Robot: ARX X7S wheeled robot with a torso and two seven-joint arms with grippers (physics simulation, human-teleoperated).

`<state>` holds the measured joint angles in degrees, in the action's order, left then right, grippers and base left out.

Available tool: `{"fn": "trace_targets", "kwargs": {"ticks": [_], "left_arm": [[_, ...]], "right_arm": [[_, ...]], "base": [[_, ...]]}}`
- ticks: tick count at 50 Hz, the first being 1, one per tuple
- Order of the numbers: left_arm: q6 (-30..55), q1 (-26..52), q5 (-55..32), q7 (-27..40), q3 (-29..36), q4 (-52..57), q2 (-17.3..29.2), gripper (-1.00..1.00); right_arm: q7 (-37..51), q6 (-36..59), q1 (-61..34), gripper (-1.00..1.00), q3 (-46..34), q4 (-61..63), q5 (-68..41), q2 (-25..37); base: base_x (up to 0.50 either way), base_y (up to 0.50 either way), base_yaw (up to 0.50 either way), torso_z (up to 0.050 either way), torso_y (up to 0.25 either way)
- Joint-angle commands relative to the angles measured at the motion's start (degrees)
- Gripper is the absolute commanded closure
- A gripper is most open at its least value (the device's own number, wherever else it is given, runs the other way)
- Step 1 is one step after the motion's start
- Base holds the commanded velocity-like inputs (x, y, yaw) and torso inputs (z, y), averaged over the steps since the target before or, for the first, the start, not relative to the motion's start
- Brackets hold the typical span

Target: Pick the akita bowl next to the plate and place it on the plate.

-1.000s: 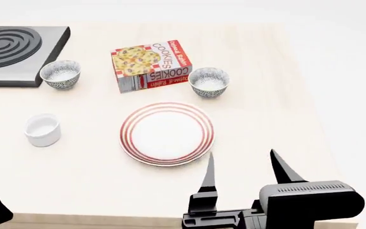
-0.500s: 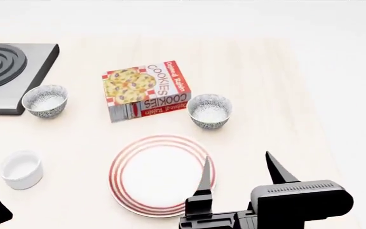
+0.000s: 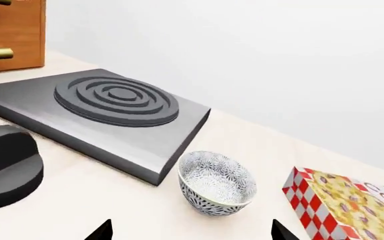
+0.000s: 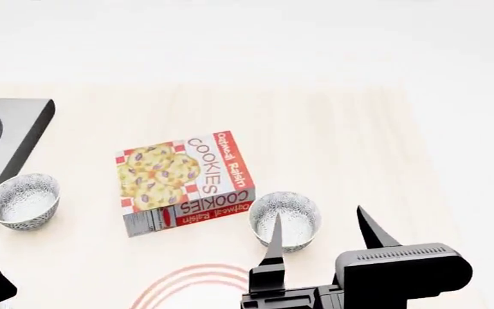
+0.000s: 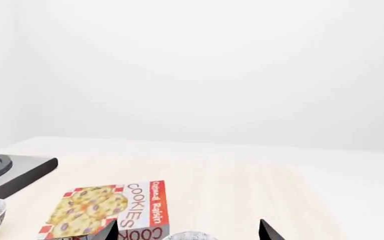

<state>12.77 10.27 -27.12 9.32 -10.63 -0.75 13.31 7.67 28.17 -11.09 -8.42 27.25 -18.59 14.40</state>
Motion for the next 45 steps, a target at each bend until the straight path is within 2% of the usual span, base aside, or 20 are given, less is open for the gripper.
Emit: {"fn": "trace_targets", "kwargs": {"ticks": [1, 26, 30, 38, 42, 45], "left_arm": [[-0.07, 0.04, -0.21, 0.23, 0.18, -0.09, 0.16, -1.00], [0.20, -0.05, -0.99, 0.97, 0.39, 0.22, 0.45, -1.00], [0.39, 0.02, -1.18, 0.98, 0.46, 0.07, 0.57, -1.00], [0.54, 0.12, -1.44, 1.22, 0.54, 0.07, 0.72, -1.00], [0.41, 0.14, -1.52, 1.26, 0.59, -0.10, 0.74, -1.00], [0.52, 0.26, -1.81, 1.31, 0.50, -0.24, 0.81, -1.00]], "right_arm": [[0.03, -0.48, -0.10, -1.00, -0.17, -0.39, -0.31, 0.18], [0.75, -0.43, -0.28, -1.00, -0.06, -1.04, -1.47, 0.29], [2.97, 4.49, -2.09, -1.00, 2.03, -0.41, -4.00, -0.33], [5.81, 18.42, -9.54, -1.00, 0.61, -4.25, -5.96, 0.21], [4.87, 20.63, -13.03, -1.00, -1.79, -7.42, -4.92, 1.64], [5.07, 23.15, -15.20, -1.00, -0.36, -8.40, -6.46, 1.14]], "base": [[0.50, 0.00, 0.00, 0.000, 0.000], [0.48, 0.00, 0.00, 0.000, 0.000], [0.00, 0.00, 0.00, 0.000, 0.000], [0.00, 0.00, 0.00, 0.000, 0.000], [0.00, 0.00, 0.00, 0.000, 0.000], [0.00, 0.00, 0.00, 0.000, 0.000]]}}
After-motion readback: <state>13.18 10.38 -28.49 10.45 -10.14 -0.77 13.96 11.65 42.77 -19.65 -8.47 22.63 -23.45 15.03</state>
